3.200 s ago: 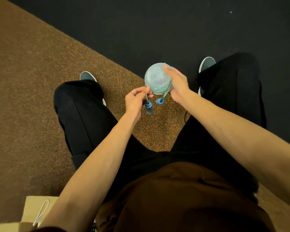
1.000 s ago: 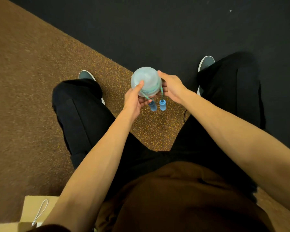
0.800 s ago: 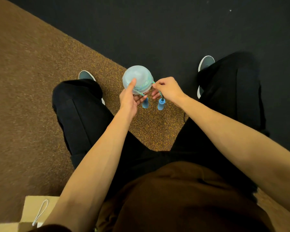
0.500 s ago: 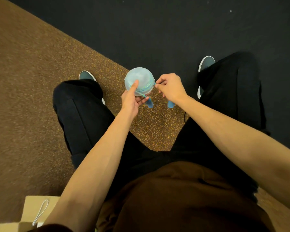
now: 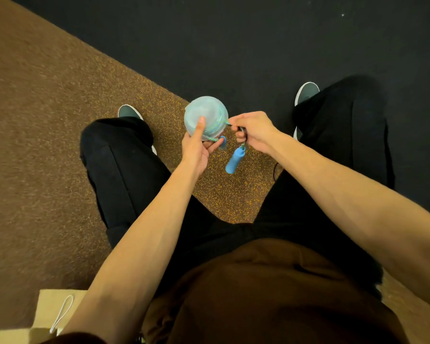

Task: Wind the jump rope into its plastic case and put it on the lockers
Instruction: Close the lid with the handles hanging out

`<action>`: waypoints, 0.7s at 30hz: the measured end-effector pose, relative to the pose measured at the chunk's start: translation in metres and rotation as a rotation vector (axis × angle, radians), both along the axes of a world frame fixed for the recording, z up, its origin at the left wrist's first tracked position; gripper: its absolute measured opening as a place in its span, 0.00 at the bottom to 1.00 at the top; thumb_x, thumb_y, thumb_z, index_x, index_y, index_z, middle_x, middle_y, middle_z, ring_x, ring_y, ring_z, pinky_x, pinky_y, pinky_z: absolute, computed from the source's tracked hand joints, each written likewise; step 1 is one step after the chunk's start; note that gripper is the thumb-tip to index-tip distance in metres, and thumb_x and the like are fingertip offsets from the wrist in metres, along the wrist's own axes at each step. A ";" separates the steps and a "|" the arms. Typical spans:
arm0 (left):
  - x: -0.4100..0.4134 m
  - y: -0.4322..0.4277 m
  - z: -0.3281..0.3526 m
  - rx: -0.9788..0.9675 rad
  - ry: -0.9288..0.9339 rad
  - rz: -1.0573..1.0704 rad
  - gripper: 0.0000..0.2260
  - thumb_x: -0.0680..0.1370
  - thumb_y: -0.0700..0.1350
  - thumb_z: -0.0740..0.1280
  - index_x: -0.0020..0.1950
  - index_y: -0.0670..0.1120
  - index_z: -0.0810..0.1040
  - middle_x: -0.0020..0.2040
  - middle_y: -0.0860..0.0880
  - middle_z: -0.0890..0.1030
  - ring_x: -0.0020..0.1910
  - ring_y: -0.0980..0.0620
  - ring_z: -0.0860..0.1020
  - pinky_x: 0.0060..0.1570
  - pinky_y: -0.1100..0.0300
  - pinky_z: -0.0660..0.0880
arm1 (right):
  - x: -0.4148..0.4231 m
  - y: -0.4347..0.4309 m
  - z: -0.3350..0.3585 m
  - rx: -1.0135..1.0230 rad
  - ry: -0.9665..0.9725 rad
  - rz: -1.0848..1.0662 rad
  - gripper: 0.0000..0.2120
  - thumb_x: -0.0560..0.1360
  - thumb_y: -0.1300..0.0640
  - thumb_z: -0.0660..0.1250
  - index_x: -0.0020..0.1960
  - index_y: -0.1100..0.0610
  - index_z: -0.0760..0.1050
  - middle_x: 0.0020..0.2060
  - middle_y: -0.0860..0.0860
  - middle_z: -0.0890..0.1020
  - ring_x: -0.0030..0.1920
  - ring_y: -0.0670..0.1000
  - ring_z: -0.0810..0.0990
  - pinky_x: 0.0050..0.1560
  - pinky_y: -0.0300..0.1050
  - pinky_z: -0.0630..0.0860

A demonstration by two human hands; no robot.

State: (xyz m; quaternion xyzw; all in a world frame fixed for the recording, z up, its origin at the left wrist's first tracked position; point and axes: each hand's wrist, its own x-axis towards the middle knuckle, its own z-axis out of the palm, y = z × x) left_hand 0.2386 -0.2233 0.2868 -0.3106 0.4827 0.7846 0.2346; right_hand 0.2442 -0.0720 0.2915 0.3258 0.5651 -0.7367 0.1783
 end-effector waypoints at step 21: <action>0.003 0.000 -0.005 -0.110 0.032 -0.125 0.21 0.75 0.47 0.70 0.65 0.42 0.70 0.57 0.38 0.80 0.40 0.45 0.84 0.34 0.56 0.82 | -0.003 0.012 -0.005 0.211 -0.096 0.278 0.23 0.71 0.43 0.71 0.49 0.64 0.80 0.32 0.55 0.79 0.22 0.48 0.66 0.26 0.40 0.65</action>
